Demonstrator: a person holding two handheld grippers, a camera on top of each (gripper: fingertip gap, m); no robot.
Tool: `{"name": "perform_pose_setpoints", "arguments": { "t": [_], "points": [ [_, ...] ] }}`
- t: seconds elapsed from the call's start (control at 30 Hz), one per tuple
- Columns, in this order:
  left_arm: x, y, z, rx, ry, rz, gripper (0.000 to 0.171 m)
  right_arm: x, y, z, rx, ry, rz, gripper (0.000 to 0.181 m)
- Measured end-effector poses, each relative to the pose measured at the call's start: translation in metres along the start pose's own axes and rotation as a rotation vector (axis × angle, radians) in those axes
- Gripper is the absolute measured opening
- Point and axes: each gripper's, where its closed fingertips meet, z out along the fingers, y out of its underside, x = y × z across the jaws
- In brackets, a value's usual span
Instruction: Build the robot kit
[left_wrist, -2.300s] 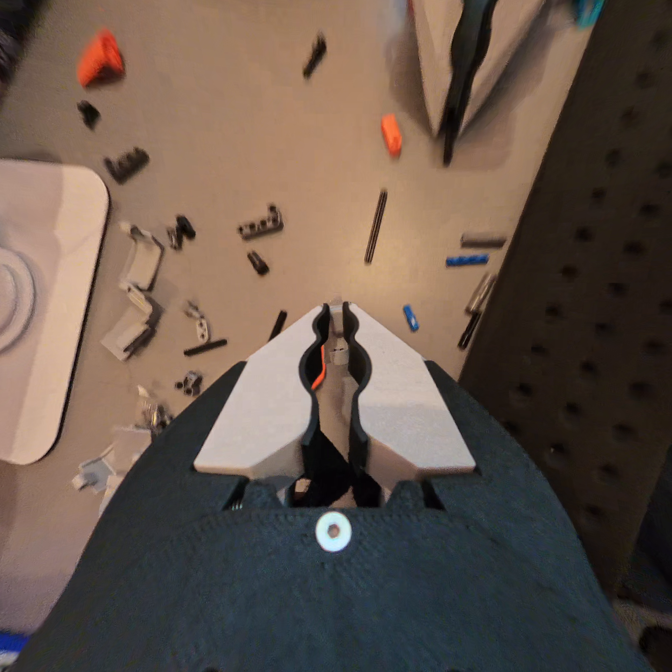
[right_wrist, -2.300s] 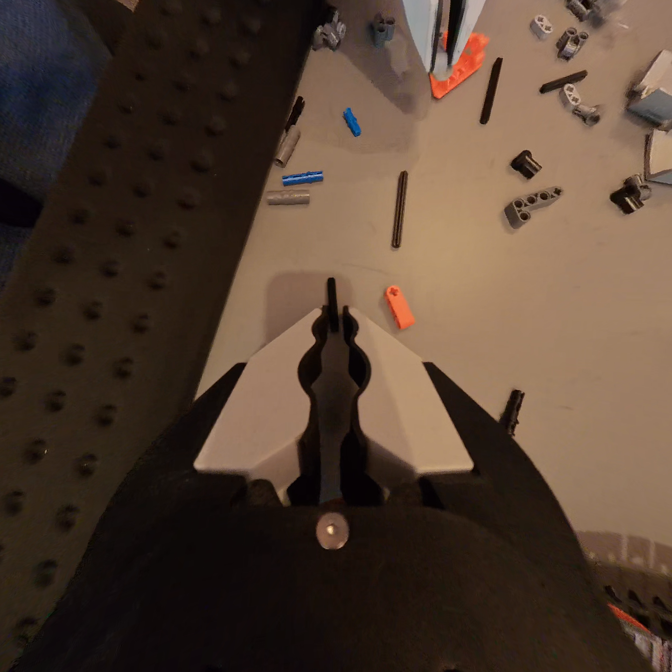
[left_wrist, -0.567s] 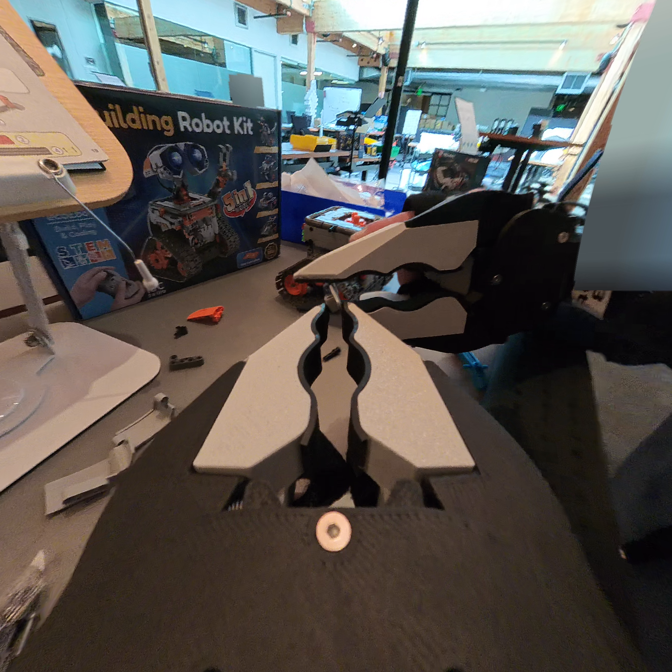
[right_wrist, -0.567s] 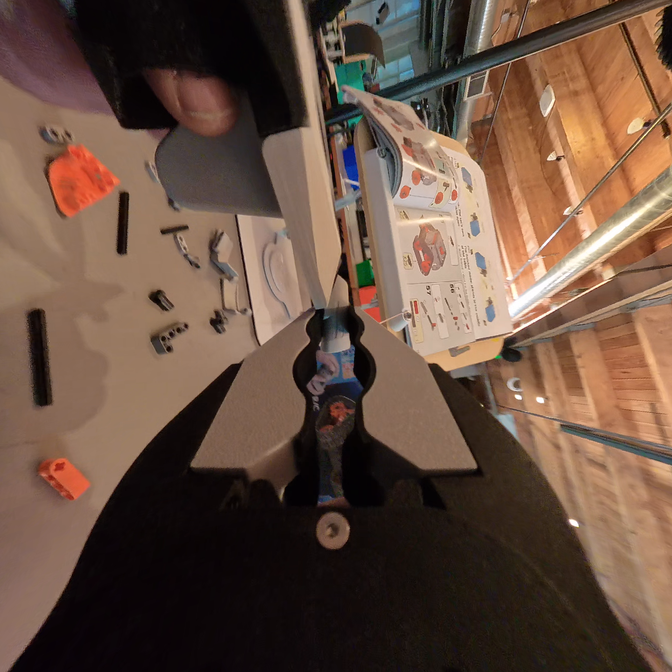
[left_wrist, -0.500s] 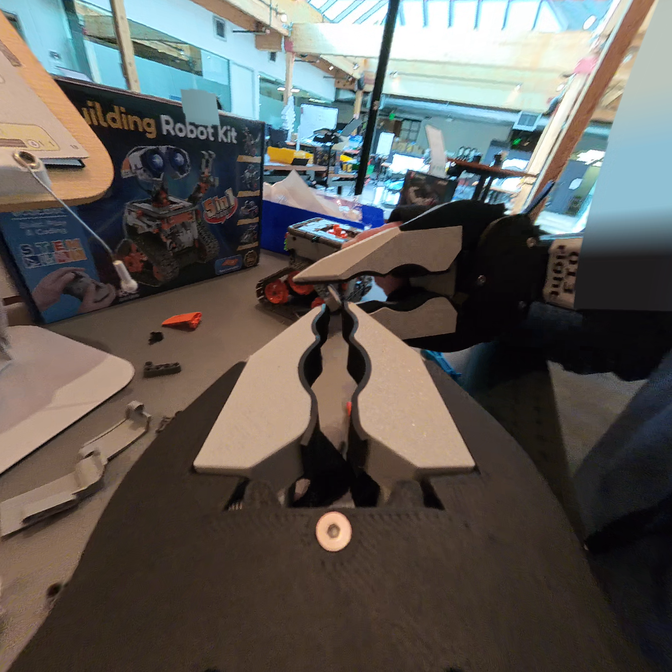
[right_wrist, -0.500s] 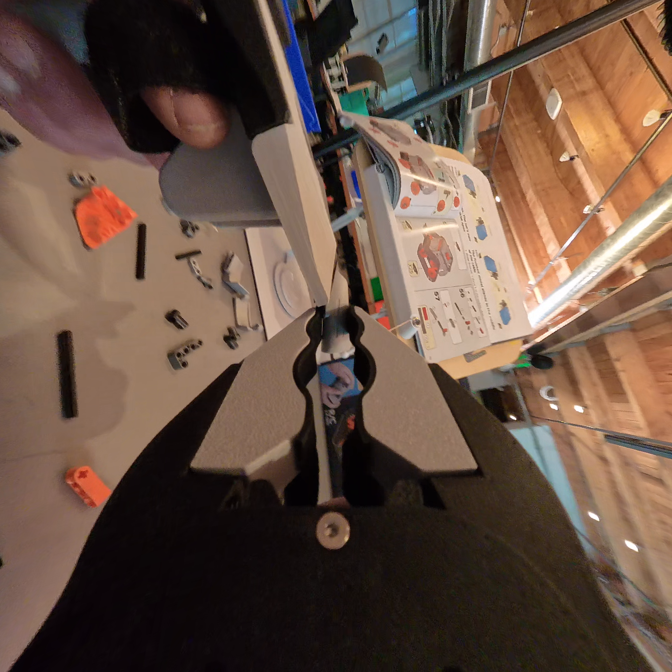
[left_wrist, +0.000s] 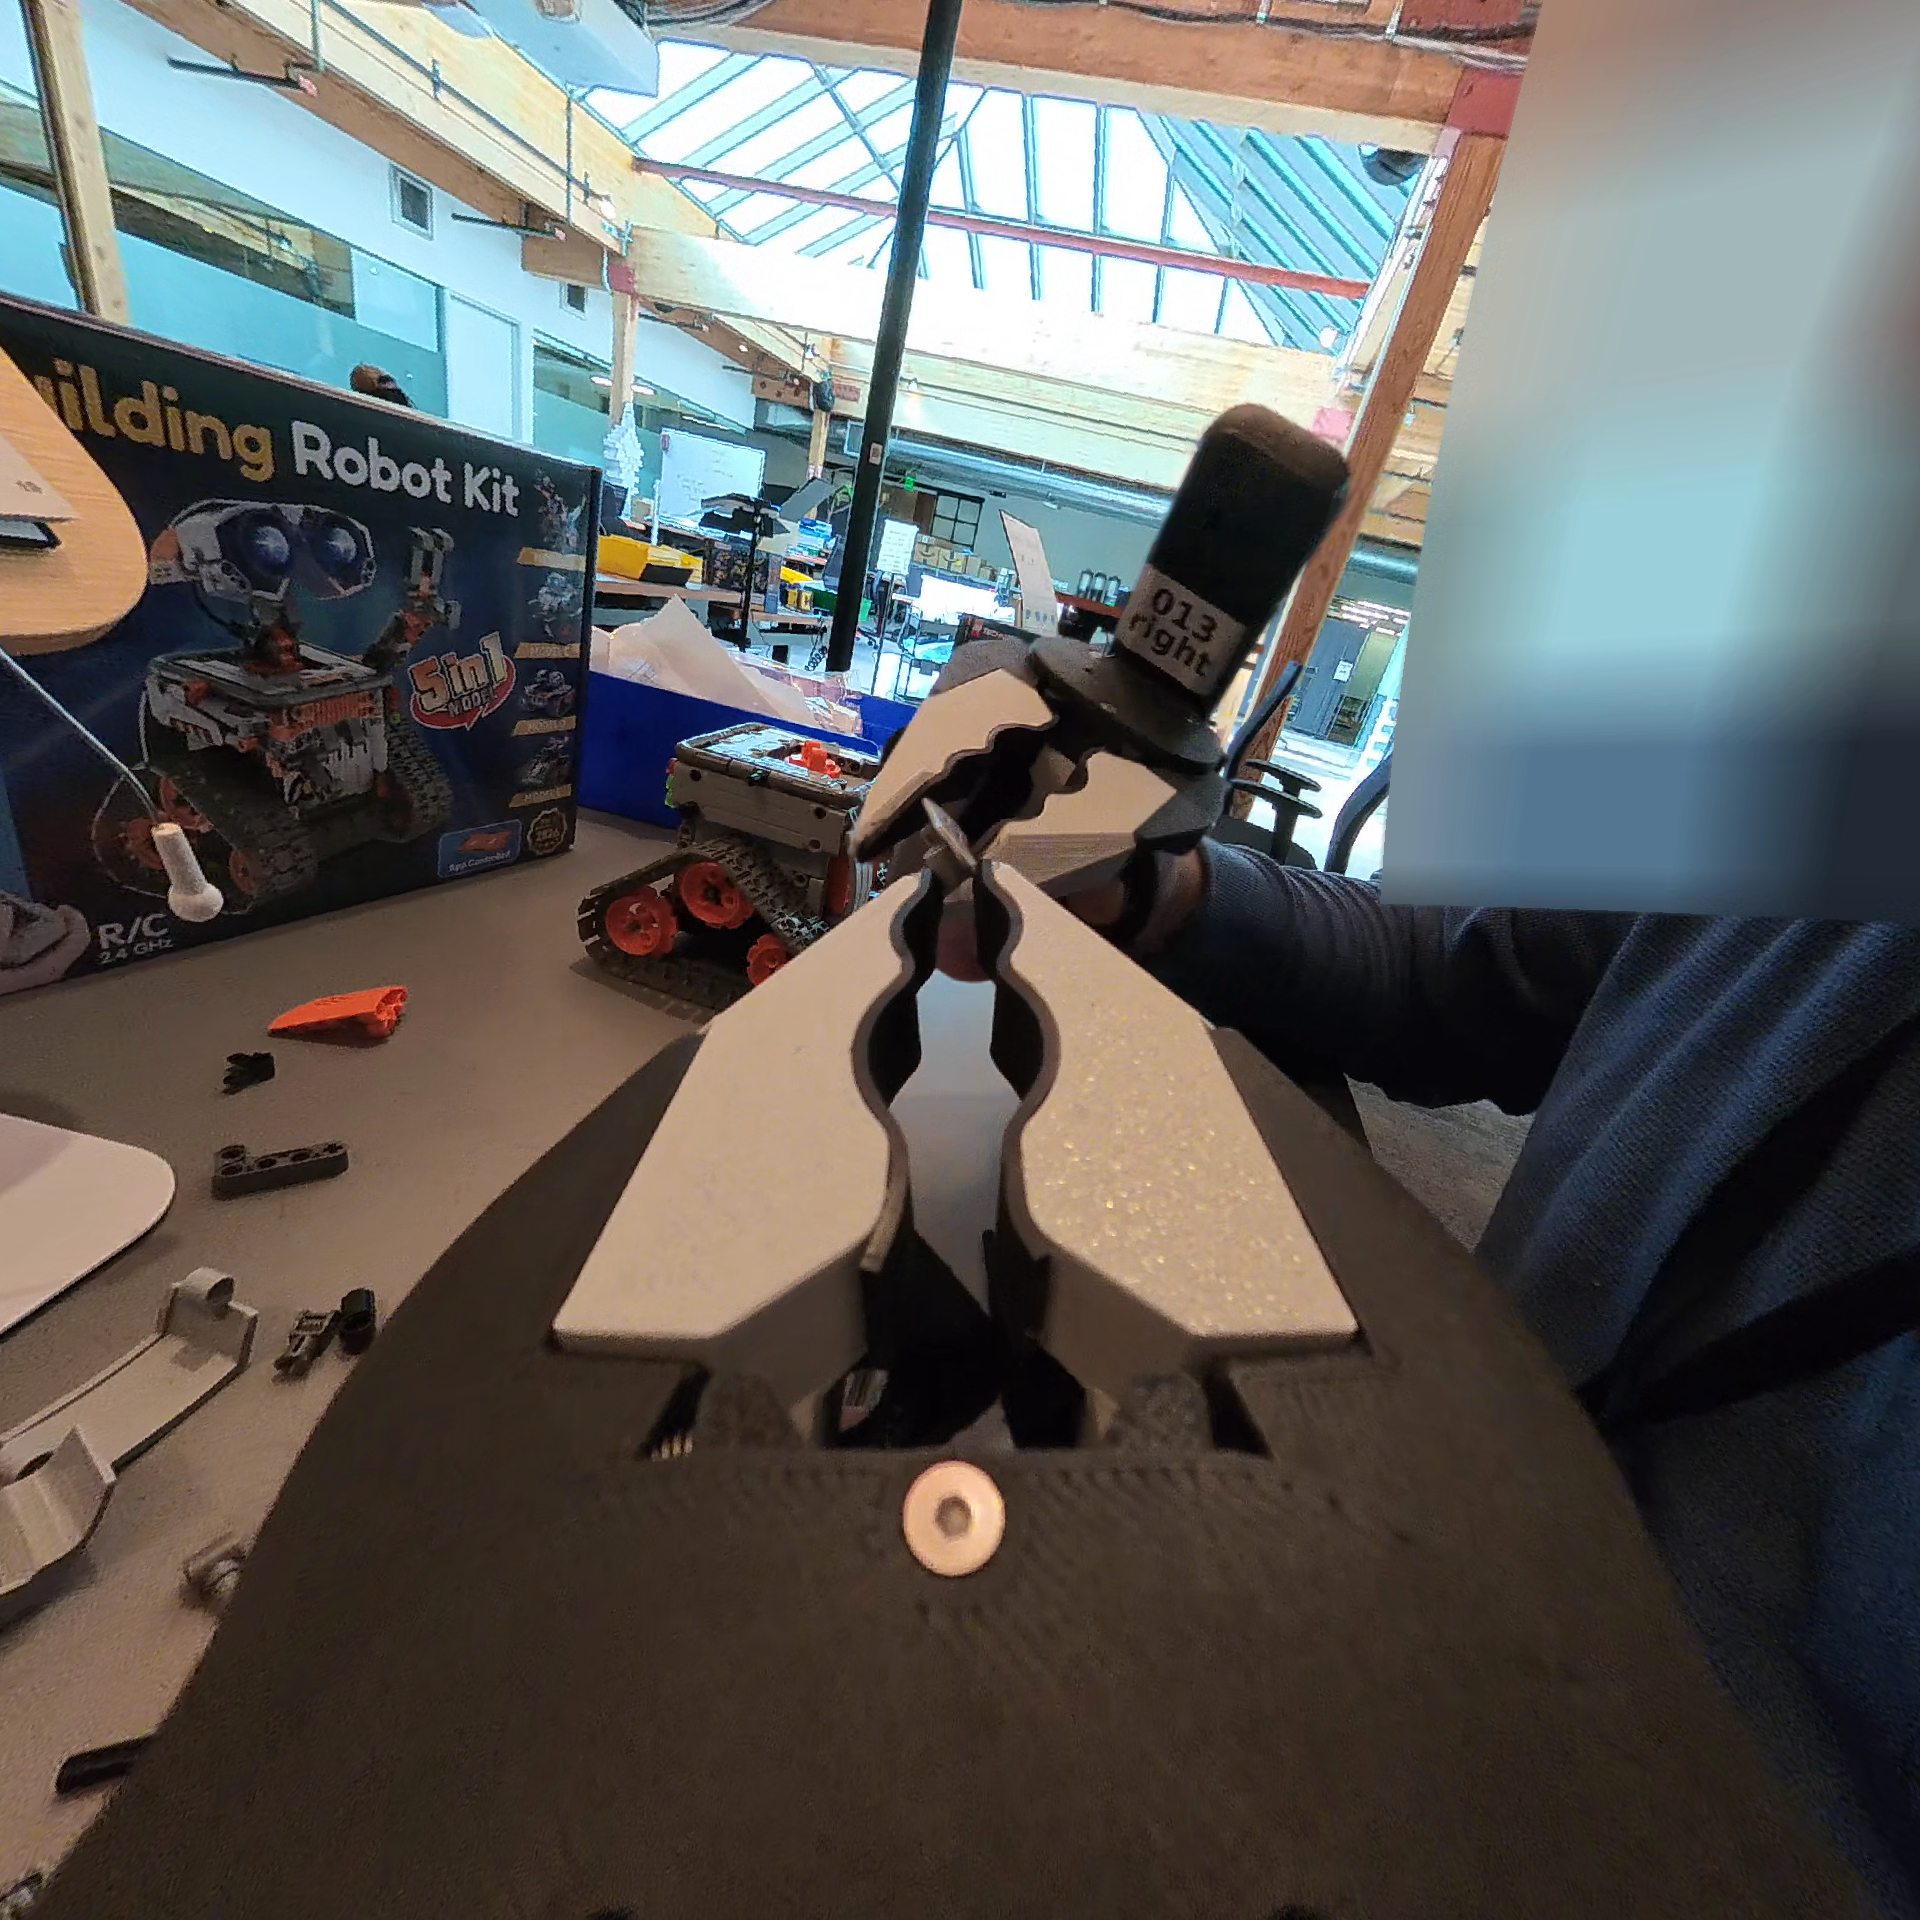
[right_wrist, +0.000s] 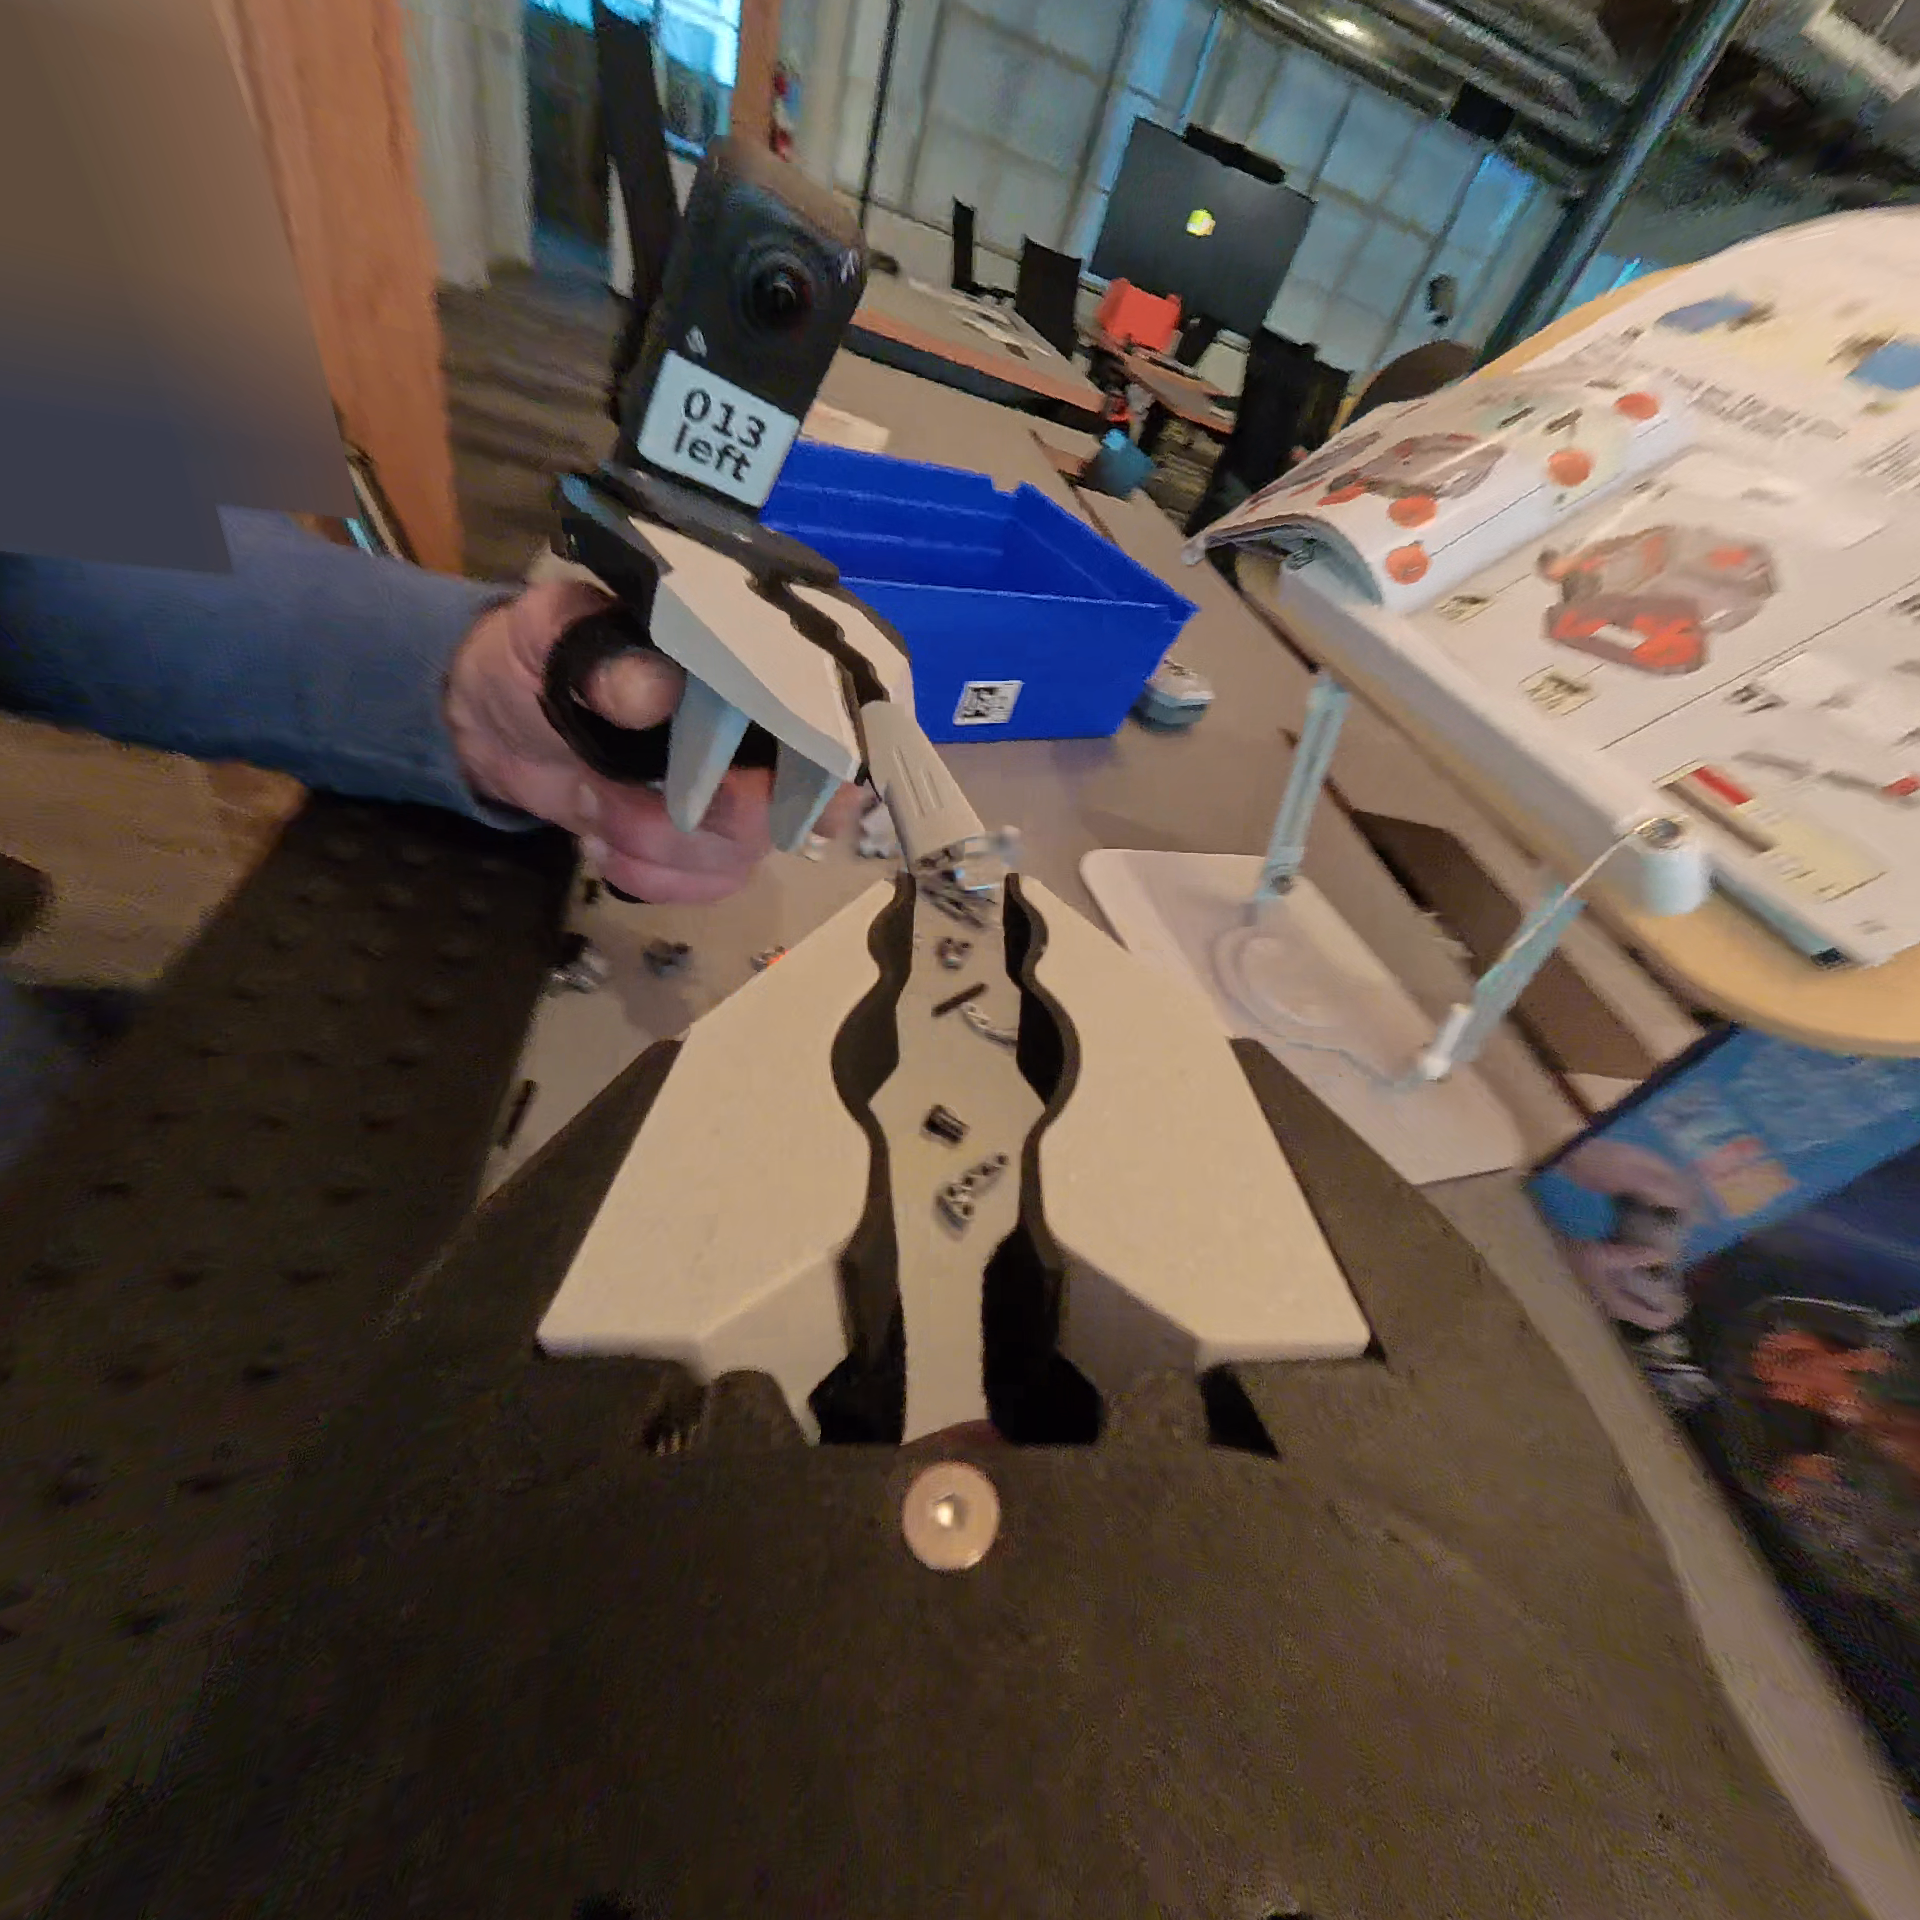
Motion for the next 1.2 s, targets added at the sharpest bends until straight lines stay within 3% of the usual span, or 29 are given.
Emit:
{"name": "perform_pose_setpoints", "arguments": {
  "t": [0.2,0.43,0.73,0.87,1.07,1.2],
  "points": [
    [0.002,0.001,0.001,0.0,-0.001,0.035,0.006,-0.005,-0.007,-0.005,0.079,-0.155,0.249,0.016],
    [0.004,0.002,0.002,-0.002,0.003,0.059,0.006,-0.011,-0.008,-0.002,0.092,-0.186,0.313,0.009],
    [0.002,0.005,0.002,-0.013,-0.003,0.056,0.007,-0.011,-0.005,-0.003,0.086,-0.199,0.315,0.008],
    [0.001,0.01,0.004,-0.059,-0.039,0.115,0.026,-0.013,-0.002,-0.003,0.052,-0.2,0.284,0.008],
    [0.002,0.018,0.008,-0.11,-0.072,0.179,0.008,-0.017,0.004,-0.001,-0.01,-0.183,0.206,0.007],
    [0.002,0.021,0.008,-0.131,-0.077,0.19,0.007,-0.018,0.007,-0.001,-0.041,-0.176,0.168,0.007]
  ]
}}
